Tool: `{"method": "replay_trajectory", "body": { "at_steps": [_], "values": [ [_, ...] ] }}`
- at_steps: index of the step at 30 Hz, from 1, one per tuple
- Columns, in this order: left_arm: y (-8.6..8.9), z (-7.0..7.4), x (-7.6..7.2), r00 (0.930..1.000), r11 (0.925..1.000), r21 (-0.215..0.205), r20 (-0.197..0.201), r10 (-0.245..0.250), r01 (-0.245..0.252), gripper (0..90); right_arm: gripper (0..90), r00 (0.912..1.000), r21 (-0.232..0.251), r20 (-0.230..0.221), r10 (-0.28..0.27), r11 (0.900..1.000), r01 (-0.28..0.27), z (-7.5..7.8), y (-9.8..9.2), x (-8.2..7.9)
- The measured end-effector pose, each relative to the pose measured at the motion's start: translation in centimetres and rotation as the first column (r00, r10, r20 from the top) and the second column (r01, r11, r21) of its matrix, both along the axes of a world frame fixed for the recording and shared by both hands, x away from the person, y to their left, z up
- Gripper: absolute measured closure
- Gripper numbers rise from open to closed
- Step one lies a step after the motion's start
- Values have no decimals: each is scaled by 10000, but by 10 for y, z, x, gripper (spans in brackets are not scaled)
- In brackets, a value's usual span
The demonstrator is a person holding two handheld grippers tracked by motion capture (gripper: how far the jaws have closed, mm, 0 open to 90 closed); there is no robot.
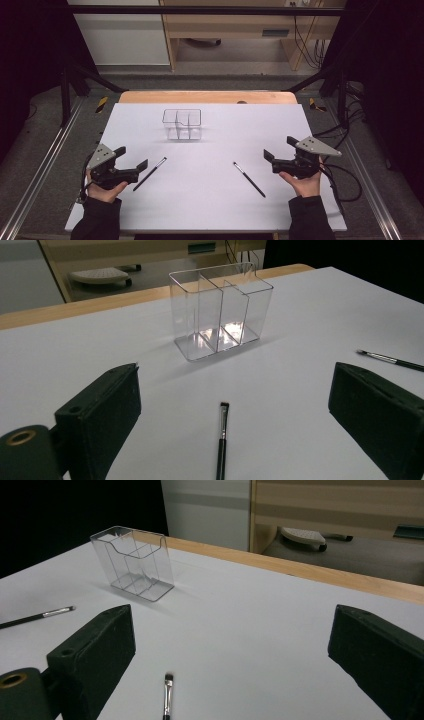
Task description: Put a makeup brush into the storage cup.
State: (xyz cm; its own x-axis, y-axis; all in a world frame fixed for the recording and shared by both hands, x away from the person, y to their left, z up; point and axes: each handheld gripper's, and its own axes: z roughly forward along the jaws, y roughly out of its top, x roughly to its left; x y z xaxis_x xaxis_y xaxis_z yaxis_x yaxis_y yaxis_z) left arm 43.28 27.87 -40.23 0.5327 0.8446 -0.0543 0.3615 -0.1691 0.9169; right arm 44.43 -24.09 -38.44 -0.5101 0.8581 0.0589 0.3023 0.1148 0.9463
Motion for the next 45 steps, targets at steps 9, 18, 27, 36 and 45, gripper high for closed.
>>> {"method": "replay_trajectory", "body": {
  "at_steps": [9, 18, 27, 36, 45],
  "values": [
    [-5, -5, -2, 10000, 9999, 158, -19, -60, 61, 61, 54, 9994, -101, -272, -214, 9997, 211, 4, -6, 0],
    [-8, -6, -2, 9999, 9992, 392, -125, -101, 106, 57, 69, 9983, -446, -506, -302, 9986, 280, 6, 1, -1],
    [-11, -9, -2, 9996, 9988, 462, -268, -126, 138, 58, 80, 9967, -980, -797, -136, 9952, 57, 3, 18, 1],
    [-15, -10, -3, 9992, 9982, 538, -313, -233, 250, 58, 97, 9870, -1856, -1606, -19, 9822, -283, -4, 35, 4],
    [-21, -13, -2, 9983, 9966, 728, -455, -363, 396, 58, 103, 9759, -2247, -2161, 288, 9713, -785, -9, 46, 6]
  ]
}}
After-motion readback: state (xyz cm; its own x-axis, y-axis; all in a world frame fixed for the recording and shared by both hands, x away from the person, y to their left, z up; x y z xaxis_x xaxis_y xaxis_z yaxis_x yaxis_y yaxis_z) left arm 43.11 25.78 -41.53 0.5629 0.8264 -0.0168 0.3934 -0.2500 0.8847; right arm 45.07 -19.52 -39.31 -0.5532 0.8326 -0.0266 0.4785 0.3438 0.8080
